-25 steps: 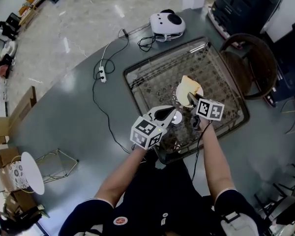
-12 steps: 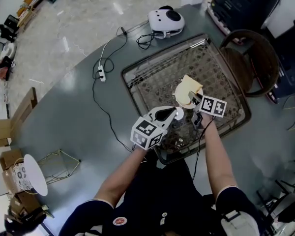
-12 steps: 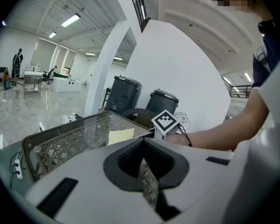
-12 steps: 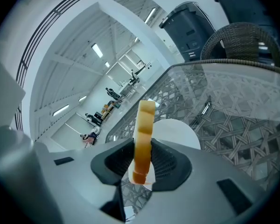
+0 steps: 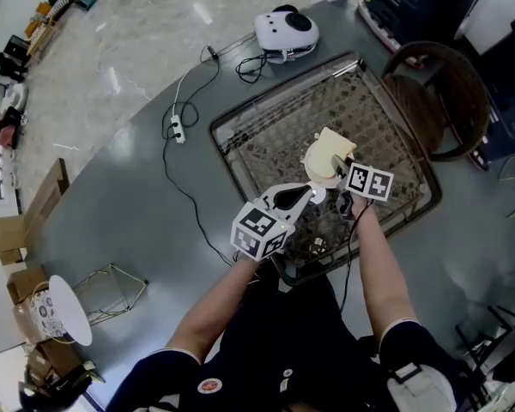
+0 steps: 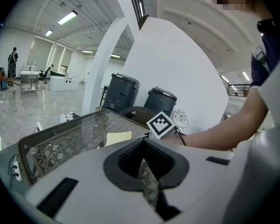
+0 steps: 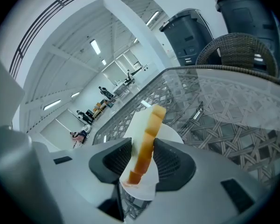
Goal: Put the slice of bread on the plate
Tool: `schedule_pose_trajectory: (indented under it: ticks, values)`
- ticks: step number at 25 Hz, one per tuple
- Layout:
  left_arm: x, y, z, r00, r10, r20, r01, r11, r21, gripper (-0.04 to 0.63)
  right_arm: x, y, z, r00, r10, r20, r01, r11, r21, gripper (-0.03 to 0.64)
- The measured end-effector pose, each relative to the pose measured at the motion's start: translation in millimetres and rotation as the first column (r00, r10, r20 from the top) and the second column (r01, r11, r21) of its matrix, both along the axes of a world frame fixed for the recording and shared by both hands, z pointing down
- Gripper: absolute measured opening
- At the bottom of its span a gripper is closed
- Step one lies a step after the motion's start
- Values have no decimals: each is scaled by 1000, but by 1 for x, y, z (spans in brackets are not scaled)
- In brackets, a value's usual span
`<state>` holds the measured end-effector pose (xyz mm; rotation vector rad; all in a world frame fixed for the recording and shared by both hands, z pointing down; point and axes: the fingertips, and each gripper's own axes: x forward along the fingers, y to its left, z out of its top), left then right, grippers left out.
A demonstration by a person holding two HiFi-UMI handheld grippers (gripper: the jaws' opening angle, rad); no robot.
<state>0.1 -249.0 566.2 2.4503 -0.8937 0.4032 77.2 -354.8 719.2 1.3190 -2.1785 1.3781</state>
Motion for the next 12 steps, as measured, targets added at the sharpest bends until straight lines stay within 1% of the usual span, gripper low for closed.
schedule_pose_trajectory:
  ticks: [3, 6, 10, 12]
  values:
    - [0, 0, 3, 1000, -1, 2, 1, 1000, -5, 6, 6, 2, 7, 999, 14, -34, -14, 1000, -1, 132]
    - [-1, 0, 2, 1000, -3, 2, 3, 1000, -6, 6, 8, 3, 10, 997, 6, -74, -6, 1000, 3, 137]
    - [1, 0, 1, 1000, -5, -2, 5, 1000, -7, 6, 13, 1, 10, 986, -2, -169, 6, 1000, 22, 147]
    - [3, 0, 2, 1000, -5, -4, 5, 1000, -8, 6, 17, -1, 13, 976, -2, -216, 7, 1000, 22, 170]
